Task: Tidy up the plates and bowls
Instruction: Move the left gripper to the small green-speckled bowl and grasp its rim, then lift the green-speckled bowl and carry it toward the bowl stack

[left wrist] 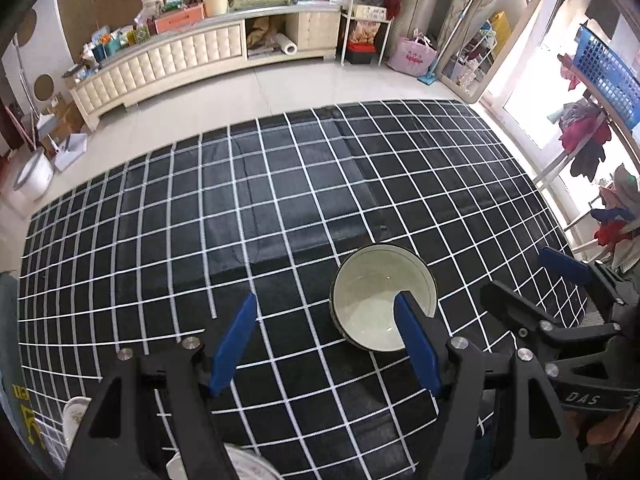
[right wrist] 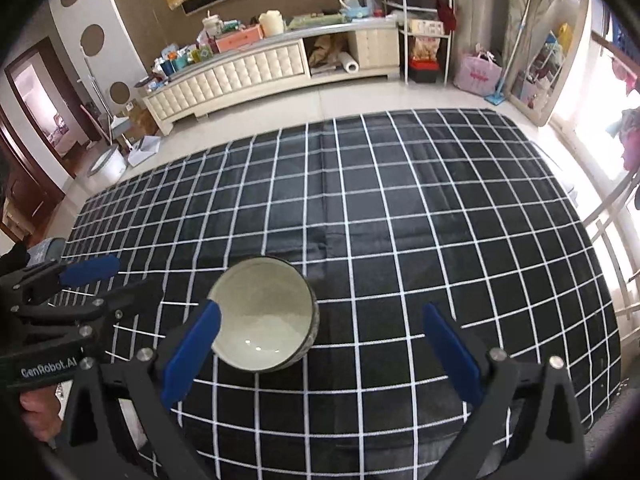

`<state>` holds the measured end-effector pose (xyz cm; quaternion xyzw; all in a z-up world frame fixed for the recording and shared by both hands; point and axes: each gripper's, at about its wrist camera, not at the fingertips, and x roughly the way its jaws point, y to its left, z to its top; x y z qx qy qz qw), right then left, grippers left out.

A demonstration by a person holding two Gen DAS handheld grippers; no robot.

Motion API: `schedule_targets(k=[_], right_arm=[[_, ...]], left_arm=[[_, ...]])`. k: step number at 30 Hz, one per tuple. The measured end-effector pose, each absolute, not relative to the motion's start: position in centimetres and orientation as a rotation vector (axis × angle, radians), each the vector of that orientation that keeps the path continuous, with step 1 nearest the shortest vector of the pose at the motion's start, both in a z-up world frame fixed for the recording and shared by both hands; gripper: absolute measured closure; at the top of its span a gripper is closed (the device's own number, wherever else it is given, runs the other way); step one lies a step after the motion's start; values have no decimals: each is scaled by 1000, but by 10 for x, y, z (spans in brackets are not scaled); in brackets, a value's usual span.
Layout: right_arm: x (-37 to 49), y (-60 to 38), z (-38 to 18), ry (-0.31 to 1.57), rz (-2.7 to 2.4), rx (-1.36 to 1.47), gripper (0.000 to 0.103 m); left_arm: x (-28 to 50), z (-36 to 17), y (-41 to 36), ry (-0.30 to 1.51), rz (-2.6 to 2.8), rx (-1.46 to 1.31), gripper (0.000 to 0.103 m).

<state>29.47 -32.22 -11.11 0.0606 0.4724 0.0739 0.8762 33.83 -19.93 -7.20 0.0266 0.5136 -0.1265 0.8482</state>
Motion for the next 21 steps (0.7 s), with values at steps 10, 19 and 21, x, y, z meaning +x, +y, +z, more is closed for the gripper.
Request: schedule_targets(k=[10,19,21], right_arm=[[311,-314,-149,1062,186,119,17],[315,-309,-176,1123,222,150,48],[315,-308,-181,1130,229,148,62]], left_arm=[[356,-117,-217,1182,-243,177,38],[365,-157,-229,1310,-269,217,65],[365,-162,-232,1318,-270,227,69]])
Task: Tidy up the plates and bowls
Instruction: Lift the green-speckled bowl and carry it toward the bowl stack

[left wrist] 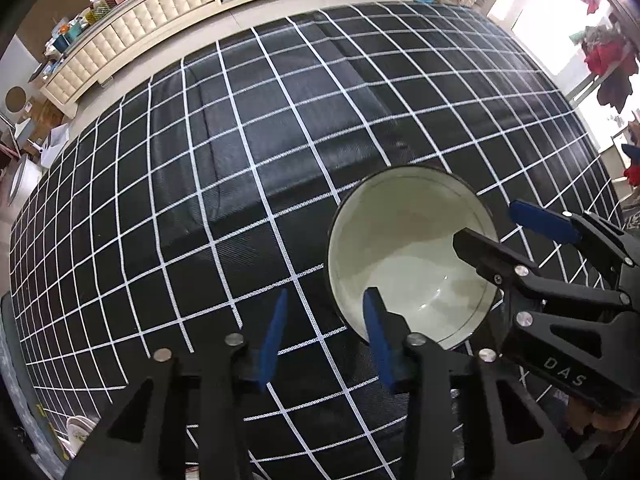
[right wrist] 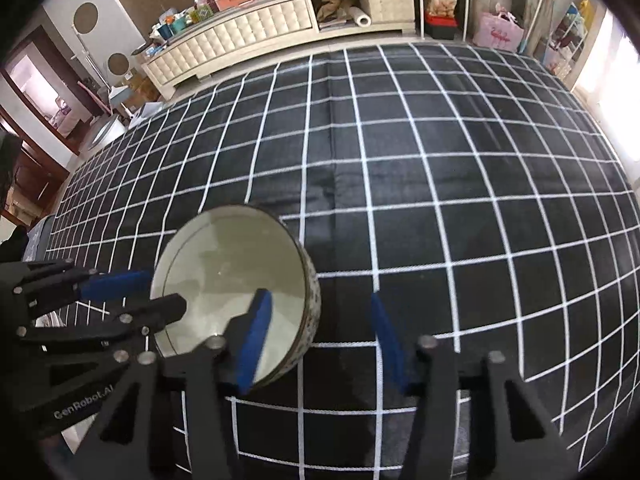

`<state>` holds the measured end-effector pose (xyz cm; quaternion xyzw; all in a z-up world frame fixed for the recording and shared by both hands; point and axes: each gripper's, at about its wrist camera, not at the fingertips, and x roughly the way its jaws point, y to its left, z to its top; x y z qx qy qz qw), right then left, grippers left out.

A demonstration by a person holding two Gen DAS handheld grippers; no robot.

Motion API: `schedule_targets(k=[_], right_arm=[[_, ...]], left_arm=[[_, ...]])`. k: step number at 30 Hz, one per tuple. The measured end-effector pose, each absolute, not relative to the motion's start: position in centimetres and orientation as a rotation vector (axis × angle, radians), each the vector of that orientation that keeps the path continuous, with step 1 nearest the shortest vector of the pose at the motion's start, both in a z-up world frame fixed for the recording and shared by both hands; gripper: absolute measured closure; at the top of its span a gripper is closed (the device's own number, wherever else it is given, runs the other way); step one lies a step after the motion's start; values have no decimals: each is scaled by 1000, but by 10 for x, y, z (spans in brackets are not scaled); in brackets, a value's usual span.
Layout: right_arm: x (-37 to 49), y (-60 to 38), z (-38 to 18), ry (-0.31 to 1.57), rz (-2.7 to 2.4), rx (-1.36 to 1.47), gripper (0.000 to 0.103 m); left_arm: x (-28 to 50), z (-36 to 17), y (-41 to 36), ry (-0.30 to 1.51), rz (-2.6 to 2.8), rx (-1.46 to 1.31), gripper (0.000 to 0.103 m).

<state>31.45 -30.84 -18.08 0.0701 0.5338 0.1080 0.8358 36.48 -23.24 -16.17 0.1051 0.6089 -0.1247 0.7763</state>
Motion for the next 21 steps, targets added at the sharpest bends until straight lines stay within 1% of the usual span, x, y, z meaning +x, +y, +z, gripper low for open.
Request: schedule_targets(k=[1,3,5,9,14,17,21], right_arm=[[315,-308,-182,1132,234,151,67],[315,-306,-182,1129,244,145,70],[316,-304,-183,1132,245,134,74],[316,-302,-188,1155,246,166,75],[312,-307,-190,1163,234,243,79],[307,-309,-188,1154,220,238,82],[298,-311,-186,1180,247,306,83]], left_arm=[[365,-163,-235,1319,-273,226,71],[365,-166,-236,1320,-283,219,77],[363,-170,-237,1320,-290,218,79],[365,-173,-240,1325,-308,203,84],[367,-177,-246,1325,-284,192,86],[362,-178,-246,1331,-274,180,87],[361,-179,-244,1332,-262,171,90]])
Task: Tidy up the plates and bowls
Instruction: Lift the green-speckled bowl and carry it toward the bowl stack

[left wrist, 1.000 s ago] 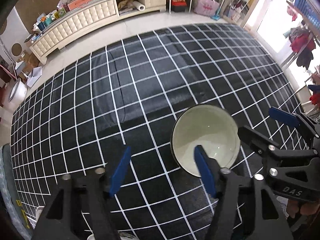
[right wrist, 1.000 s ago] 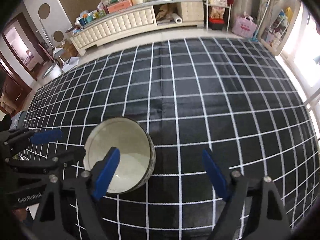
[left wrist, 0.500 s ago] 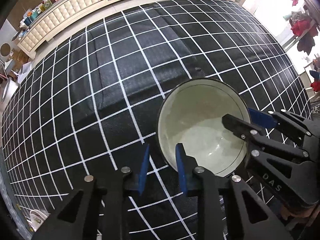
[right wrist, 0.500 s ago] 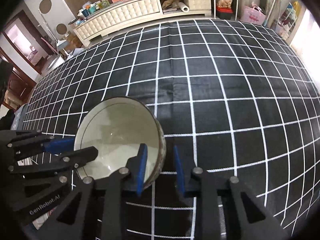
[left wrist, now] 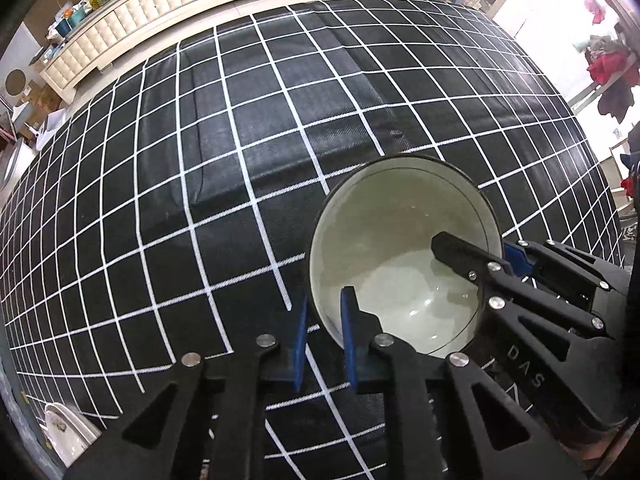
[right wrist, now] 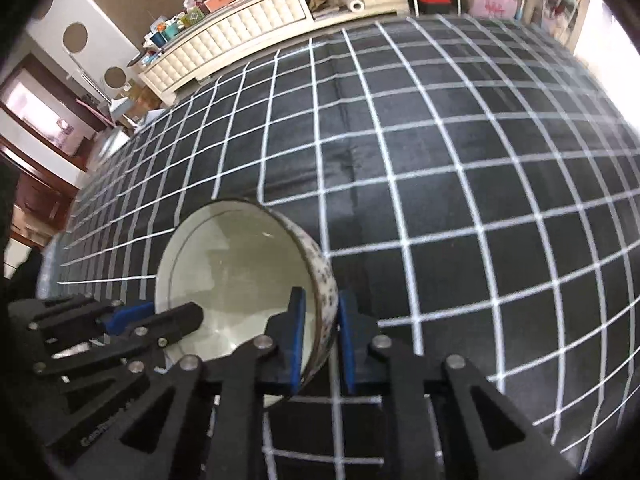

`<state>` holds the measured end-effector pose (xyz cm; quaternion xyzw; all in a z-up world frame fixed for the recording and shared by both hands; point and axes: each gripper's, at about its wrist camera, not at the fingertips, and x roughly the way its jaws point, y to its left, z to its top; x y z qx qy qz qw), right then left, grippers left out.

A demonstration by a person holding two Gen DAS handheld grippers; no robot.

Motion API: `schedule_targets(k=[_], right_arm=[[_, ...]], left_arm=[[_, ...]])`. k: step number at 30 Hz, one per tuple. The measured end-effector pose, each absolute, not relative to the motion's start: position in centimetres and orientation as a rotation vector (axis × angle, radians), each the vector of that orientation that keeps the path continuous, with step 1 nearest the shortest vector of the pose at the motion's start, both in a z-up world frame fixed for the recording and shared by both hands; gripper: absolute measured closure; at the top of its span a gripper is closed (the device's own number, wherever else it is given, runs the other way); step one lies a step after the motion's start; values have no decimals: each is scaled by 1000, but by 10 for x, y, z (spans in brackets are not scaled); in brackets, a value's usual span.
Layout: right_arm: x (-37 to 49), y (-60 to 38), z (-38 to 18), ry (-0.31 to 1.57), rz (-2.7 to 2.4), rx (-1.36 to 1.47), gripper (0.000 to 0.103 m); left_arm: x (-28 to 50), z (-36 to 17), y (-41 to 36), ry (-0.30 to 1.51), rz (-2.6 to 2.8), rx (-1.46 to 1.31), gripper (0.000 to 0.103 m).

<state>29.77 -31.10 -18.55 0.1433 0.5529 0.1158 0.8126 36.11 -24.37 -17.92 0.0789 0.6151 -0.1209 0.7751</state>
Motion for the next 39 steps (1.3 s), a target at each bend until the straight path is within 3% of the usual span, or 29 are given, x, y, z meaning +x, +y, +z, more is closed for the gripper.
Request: schedule_targets(k=[22,39], right_arm=[[234,-242,-111,1093,274,202,84],[212,-160,-109,1127,352,124,84]], left_arm=[[272,-100,-164,1225,-243,83,92],[201,-79,-61,1178,-169,-4,92]])
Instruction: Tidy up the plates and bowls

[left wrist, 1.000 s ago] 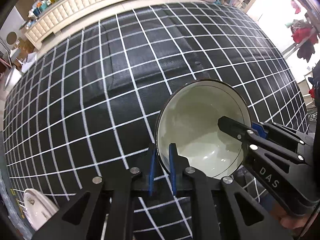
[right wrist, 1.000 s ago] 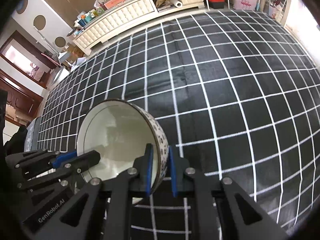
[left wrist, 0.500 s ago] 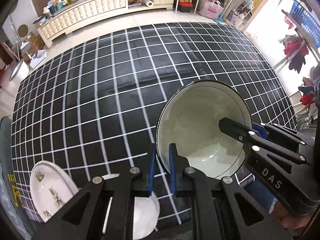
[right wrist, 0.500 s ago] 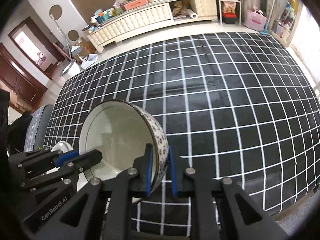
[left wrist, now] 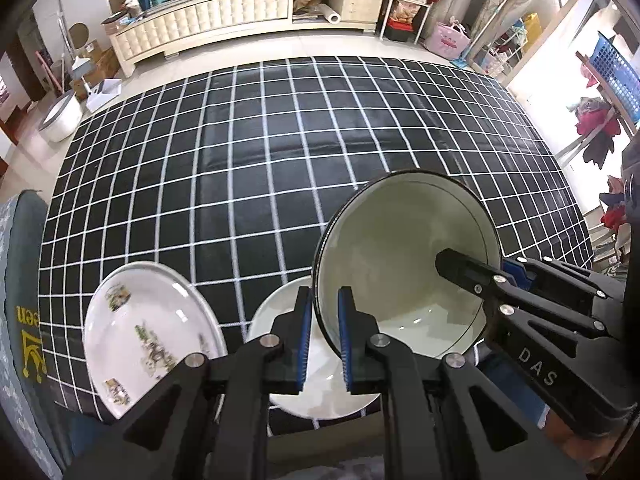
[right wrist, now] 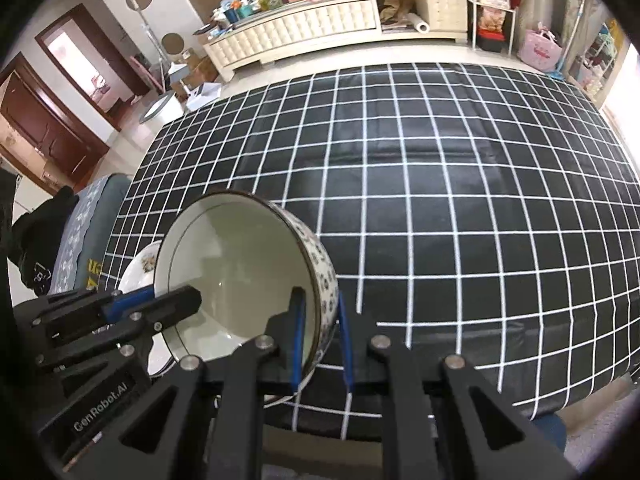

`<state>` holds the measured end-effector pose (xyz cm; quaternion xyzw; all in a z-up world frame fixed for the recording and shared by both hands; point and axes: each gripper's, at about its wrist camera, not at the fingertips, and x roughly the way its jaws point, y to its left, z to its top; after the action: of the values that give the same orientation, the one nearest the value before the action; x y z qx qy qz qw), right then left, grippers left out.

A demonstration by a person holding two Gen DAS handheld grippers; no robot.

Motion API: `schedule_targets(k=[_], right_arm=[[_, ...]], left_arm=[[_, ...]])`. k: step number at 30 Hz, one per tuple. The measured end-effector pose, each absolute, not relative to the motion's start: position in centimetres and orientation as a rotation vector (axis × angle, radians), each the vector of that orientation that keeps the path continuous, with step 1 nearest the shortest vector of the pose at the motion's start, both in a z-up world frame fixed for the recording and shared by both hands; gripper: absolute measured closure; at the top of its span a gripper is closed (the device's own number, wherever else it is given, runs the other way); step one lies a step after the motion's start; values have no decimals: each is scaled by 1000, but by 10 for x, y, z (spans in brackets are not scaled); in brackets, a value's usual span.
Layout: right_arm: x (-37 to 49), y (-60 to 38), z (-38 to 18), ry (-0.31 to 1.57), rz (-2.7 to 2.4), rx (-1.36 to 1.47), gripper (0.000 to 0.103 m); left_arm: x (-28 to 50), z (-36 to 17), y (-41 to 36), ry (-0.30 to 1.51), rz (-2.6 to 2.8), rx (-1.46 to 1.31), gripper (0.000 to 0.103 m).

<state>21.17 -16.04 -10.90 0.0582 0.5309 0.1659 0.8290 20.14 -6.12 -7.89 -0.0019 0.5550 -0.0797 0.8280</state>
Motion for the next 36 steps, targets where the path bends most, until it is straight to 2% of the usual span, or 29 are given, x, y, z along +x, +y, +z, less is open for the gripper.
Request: schedule_targets(k=[17,36], right_arm=[[193,-120,-135,1217,350,64,84],[190,-113,-142,1246,314,-11,83]], left_arm=[[172,-109,-28,1229,-148,-32,92],[173,-132,-26,1256,-173,-20,92]])
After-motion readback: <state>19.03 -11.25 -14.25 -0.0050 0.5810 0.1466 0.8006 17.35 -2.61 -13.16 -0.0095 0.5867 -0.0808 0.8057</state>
